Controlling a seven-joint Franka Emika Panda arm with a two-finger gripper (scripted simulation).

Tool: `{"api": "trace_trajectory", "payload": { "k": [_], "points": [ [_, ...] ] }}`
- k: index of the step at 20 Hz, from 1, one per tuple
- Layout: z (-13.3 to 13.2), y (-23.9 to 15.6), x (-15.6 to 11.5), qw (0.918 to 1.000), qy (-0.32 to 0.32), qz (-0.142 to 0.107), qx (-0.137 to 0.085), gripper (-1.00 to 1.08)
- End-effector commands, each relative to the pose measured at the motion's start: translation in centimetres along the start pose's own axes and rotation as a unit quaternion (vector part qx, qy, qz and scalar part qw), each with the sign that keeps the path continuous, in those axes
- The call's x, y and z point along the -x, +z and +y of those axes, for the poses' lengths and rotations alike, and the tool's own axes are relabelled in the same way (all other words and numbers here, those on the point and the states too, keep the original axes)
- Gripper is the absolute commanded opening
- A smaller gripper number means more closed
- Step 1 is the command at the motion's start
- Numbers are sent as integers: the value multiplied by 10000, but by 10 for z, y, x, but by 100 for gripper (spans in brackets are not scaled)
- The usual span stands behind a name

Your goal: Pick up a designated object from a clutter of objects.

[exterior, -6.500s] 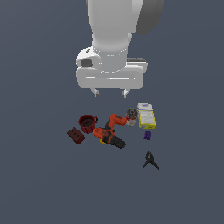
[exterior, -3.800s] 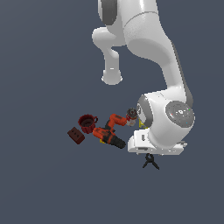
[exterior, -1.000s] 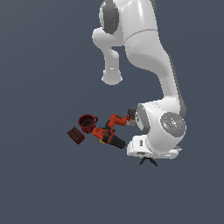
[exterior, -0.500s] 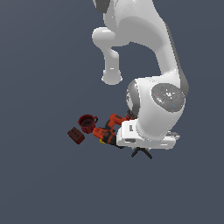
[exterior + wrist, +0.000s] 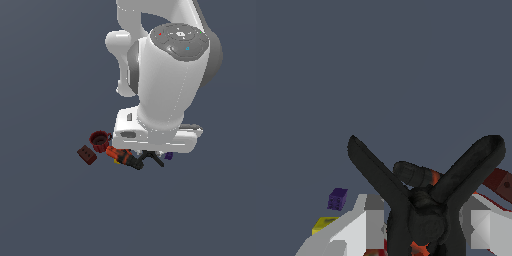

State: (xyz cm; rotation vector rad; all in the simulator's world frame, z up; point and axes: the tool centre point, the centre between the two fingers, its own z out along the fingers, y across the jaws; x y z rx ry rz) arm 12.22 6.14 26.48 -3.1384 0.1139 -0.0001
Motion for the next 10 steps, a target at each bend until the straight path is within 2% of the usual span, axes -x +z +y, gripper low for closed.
{"api": "trace_trajectory", "payload": {
  "k": [1, 10],
  "points": [
    [14, -27, 1, 10000, -2, -2, -1, -100],
    [59, -116, -1, 10000, -2, -2, -1, -100]
  ]
}}
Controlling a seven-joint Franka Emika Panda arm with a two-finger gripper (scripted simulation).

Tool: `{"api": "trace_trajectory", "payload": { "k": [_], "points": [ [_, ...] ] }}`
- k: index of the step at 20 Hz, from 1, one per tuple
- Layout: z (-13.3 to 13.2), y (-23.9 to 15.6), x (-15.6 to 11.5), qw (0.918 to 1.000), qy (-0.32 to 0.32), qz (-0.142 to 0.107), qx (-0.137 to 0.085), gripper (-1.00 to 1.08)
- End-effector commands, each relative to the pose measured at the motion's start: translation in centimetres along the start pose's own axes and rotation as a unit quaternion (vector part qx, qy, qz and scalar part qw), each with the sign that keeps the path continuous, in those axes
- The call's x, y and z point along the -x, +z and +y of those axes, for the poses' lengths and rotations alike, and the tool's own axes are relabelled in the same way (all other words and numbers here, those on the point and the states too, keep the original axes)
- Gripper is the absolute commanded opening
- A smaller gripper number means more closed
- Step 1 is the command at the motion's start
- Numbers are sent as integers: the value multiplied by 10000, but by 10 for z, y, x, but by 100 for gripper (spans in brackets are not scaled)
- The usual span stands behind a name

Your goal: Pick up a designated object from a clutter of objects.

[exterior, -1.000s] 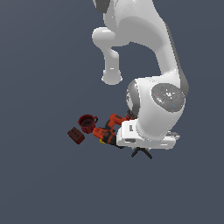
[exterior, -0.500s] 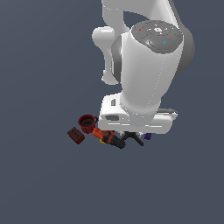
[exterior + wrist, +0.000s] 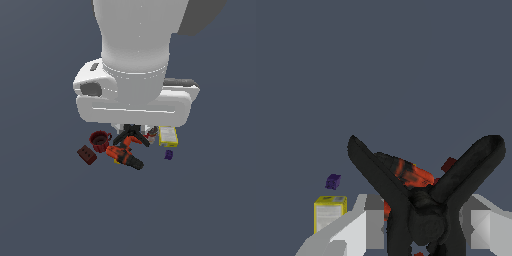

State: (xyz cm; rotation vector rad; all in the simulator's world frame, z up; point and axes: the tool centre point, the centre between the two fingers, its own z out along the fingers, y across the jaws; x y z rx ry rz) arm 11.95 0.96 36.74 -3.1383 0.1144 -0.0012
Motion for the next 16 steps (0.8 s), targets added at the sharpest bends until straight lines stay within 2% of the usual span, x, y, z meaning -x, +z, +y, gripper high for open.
{"api": "trace_trajectory", "payload": {
  "k": [1, 8, 16],
  "points": [
    [10, -22, 0, 10000, -5, -5, 3, -100],
    [29, -60, -3, 10000, -6, -4, 6, -100],
    [37, -75, -5, 10000, -6, -4, 6, -100]
  ]
}}
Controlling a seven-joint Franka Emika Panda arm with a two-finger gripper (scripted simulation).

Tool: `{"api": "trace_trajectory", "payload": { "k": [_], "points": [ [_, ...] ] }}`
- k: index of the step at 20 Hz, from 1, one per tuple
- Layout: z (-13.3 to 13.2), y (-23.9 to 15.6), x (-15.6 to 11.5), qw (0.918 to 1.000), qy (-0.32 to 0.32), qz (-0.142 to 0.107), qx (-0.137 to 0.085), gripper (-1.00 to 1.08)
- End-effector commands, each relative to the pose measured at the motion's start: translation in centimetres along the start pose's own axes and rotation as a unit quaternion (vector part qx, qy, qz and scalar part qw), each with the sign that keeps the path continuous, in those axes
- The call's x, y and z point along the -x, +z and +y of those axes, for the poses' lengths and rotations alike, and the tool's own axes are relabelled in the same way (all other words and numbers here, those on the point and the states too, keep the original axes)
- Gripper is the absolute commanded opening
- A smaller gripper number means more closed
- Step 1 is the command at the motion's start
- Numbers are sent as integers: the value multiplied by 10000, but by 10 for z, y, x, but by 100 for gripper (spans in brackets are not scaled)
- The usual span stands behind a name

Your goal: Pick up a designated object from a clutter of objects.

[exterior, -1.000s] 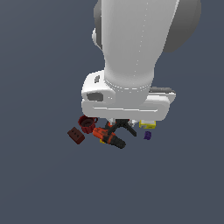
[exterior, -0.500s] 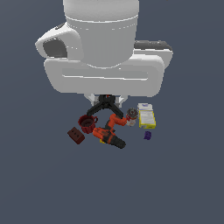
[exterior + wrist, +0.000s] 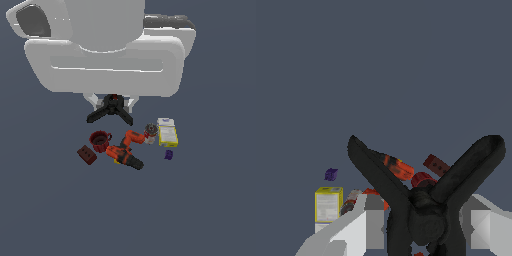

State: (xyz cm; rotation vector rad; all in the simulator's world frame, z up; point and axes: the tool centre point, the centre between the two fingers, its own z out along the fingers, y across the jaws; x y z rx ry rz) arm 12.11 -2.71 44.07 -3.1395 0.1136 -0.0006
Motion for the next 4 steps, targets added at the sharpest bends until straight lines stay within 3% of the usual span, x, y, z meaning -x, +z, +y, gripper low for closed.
{"api": "trace_trajectory", "payload": {
  "k": [1, 4],
  "points": [
    [1, -2, 0, 10000, -3, -2, 0, -100],
    [0, -1, -1, 10000, -3, -2, 0, -100]
  ]
}}
